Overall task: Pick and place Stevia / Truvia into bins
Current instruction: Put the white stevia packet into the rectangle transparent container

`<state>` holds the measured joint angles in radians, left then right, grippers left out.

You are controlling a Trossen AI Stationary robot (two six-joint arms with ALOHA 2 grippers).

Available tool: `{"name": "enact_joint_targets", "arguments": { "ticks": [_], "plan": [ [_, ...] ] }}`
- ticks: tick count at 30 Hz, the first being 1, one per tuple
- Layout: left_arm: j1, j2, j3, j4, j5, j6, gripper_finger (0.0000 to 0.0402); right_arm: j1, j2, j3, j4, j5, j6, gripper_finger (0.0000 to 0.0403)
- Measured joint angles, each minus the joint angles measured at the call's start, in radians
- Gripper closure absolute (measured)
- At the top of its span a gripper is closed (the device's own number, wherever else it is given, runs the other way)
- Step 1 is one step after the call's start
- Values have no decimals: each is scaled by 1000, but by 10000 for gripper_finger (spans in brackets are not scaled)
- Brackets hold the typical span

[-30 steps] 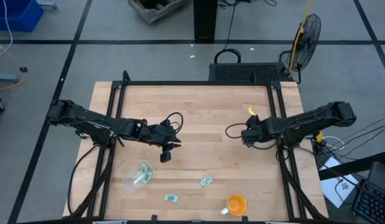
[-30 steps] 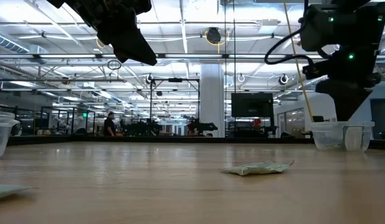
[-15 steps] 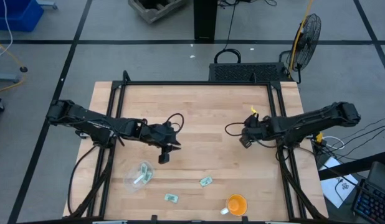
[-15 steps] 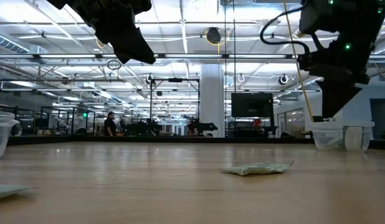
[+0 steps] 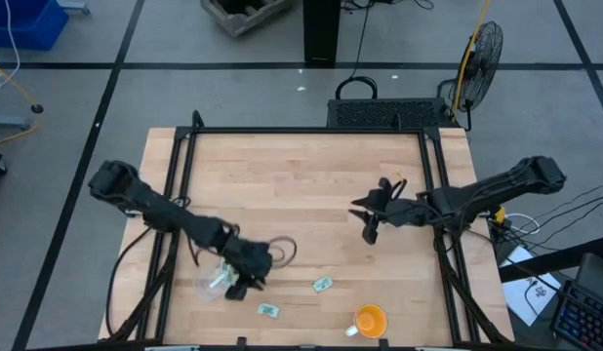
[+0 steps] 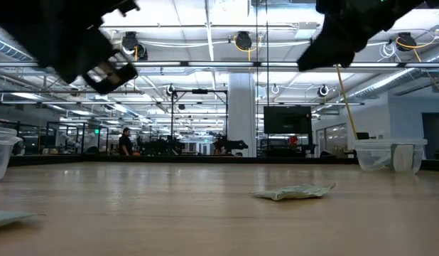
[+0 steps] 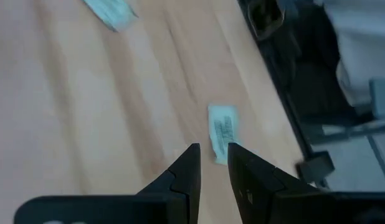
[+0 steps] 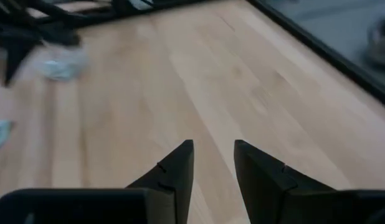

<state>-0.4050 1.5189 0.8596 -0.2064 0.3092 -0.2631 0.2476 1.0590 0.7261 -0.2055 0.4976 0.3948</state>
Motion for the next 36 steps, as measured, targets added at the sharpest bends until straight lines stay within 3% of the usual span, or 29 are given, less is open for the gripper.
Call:
{"name": "enact_joint_targets", "arguments": {
  "ticks": [4,10,19,26,31,36],
  "plan": [
    [-62,71,-1,13,-26,-78,316,30,36,0,83,0,-77,297],
    [-83,115,0,56,-41,-157,316,42,88,0,86,0,-66,298],
    [-83,118,0,88,-46,-146,316,33,129,-1,98,0,-119,298],
    [-82,173,6,141,-32,-183,316,-2,128,-1,240,-1,-239,298],
    [-73,248,113,-35,39,-233,316,-25,128,-1,275,0,-284,298],
    [-83,345,261,-257,39,-129,316,-47,128,-1,284,-1,-288,298]
  ]
}}
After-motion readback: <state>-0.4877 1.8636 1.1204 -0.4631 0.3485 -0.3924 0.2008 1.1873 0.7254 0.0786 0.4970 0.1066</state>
